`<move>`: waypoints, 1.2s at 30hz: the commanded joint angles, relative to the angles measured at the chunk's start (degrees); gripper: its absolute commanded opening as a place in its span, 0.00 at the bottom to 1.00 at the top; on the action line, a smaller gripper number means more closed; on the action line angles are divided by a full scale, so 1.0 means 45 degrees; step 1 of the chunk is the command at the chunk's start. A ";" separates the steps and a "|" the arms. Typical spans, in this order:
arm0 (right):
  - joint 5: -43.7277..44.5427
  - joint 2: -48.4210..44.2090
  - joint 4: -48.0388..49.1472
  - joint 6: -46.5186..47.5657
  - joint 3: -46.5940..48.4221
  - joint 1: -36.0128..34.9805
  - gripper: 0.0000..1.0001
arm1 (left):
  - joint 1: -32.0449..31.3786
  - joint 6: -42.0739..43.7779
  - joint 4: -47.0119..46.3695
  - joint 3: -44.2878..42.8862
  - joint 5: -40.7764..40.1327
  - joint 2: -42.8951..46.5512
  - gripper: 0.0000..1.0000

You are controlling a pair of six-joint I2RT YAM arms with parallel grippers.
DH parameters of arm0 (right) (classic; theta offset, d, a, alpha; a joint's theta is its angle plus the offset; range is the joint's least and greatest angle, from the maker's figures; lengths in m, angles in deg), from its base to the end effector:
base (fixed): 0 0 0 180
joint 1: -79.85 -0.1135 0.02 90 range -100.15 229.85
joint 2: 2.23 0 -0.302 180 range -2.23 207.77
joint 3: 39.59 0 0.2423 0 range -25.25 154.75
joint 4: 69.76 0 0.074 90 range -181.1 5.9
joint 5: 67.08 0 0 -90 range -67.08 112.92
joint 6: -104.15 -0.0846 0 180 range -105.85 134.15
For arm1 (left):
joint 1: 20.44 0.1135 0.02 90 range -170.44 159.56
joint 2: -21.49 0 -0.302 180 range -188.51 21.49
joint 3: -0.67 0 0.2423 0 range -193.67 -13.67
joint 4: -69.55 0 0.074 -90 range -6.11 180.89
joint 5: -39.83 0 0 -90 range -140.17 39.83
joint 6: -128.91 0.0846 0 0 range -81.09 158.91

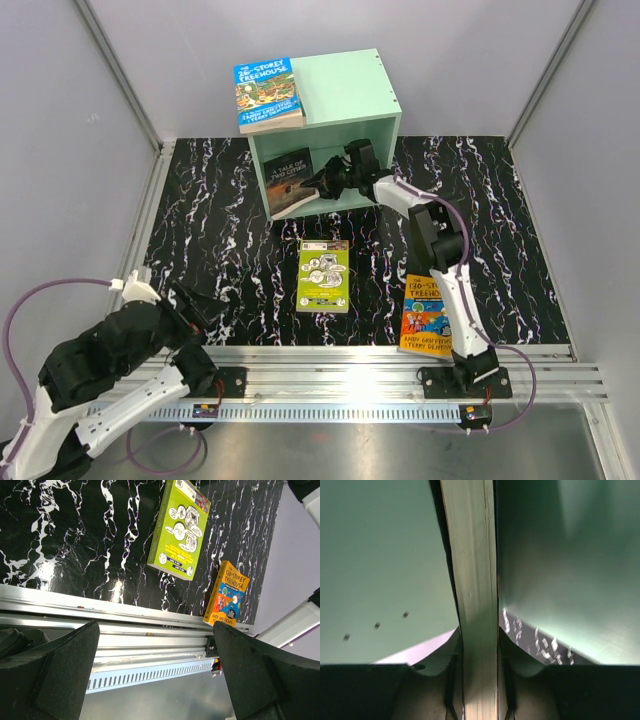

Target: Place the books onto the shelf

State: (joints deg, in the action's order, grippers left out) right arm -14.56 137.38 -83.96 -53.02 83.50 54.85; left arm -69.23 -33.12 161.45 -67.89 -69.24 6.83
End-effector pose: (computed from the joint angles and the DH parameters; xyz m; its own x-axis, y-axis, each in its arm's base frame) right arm 0.5253 0.3018 0.1682 -0.9257 0.3754 -0.0471 0.1126 0.3923 0.9129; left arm 0.0155 0.0243 0.2909 -0.6401 -0.6336 -0.4345 -0.2188 0.6924 -0.6875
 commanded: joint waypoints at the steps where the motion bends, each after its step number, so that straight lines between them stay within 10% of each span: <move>1: 0.1001 0.0731 -0.0479 -0.0033 0.1436 -0.0149 0.01 | -0.0055 0.0069 0.0303 -0.0568 -0.0742 -0.0005 0.99; 6: 0.1082 0.1766 -0.0695 -0.0228 0.2317 -0.0149 0.13 | -0.0133 0.0088 0.0538 -0.0784 -0.1074 0.0014 0.99; 10: 0.1004 0.1964 -0.1086 -0.0033 0.2884 -0.0149 0.64 | -0.0191 0.0205 0.0402 -0.0706 -0.1133 -0.0122 0.99; 15: 0.0925 0.1186 -0.1749 0.0533 0.2281 -0.0149 0.99 | -0.0250 0.0770 -0.0124 -0.0570 -0.0977 -0.0824 0.99; 29: 0.4009 -0.2193 -0.9479 0.5022 -0.0239 -0.0169 1.00 | -0.0270 0.1846 -0.2955 0.0581 -0.0061 -0.2406 0.99; 36: 0.4052 -0.5376 -0.8764 0.6060 -0.4044 -0.0169 1.00 | -0.0250 0.2569 -0.4928 0.1812 0.1209 -0.4241 0.99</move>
State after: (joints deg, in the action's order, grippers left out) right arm 0.61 122.34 -121.73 -29.31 69.38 53.13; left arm -70.22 -24.09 147.09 -61.53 -67.40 -9.45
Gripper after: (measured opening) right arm 0.994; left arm 0.984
